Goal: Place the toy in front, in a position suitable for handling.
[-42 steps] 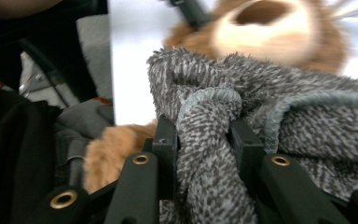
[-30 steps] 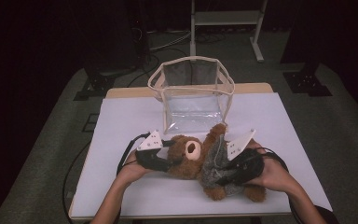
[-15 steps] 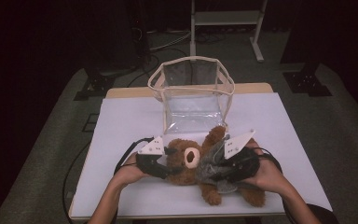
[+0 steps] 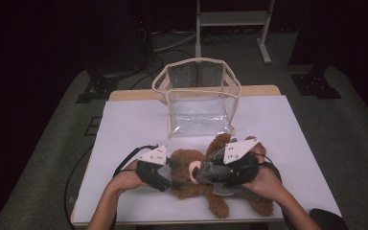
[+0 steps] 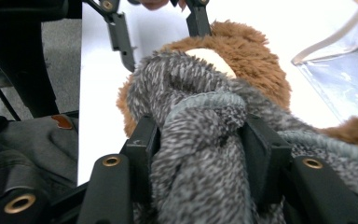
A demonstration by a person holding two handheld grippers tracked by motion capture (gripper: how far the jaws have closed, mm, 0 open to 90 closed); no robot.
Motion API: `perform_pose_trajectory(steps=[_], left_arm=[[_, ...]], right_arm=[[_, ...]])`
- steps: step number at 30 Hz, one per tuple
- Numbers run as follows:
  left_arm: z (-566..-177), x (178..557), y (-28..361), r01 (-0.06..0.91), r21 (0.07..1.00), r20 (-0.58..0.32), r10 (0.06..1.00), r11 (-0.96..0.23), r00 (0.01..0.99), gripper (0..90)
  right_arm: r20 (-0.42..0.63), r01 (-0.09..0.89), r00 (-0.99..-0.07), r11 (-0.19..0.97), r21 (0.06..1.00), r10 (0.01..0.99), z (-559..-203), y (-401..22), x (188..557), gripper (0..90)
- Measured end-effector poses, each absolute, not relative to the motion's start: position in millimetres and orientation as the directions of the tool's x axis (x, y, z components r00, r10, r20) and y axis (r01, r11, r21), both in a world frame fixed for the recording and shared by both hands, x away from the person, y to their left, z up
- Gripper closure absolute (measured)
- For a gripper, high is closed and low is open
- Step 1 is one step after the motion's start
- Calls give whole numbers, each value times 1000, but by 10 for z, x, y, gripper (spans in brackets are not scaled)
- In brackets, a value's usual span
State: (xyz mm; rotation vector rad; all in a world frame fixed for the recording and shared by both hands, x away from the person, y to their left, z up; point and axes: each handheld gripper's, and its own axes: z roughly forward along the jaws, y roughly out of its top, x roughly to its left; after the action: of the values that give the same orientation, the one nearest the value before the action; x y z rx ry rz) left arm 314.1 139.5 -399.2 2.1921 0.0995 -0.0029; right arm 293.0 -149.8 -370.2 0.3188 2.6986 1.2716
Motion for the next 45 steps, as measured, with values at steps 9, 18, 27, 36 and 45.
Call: perform_pose_trajectory(steps=[9,18,27,36,45], left_arm=[[-3960,3199,1370,60,849,24,150,-525,988,403],[-3977,3297,1354,141,856,1,274,-497,962,374],[-3971,3268,1324,133,849,-4,247,-511,969,396],[-3897,3182,1320,42,848,69,189,-529,980,329],[-3954,3142,1193,29,831,54,133,-555,990,302]], right_arm=[[-28,150,-966,648,747,256,-3743,-1470,2897,713],[4,141,-983,751,645,181,-3895,-1435,2611,718],[43,169,-981,721,672,190,-3881,-1593,2565,716],[12,133,-986,753,644,164,-3938,-1453,2582,715],[38,188,-972,662,726,233,-3726,-1801,2601,718]])
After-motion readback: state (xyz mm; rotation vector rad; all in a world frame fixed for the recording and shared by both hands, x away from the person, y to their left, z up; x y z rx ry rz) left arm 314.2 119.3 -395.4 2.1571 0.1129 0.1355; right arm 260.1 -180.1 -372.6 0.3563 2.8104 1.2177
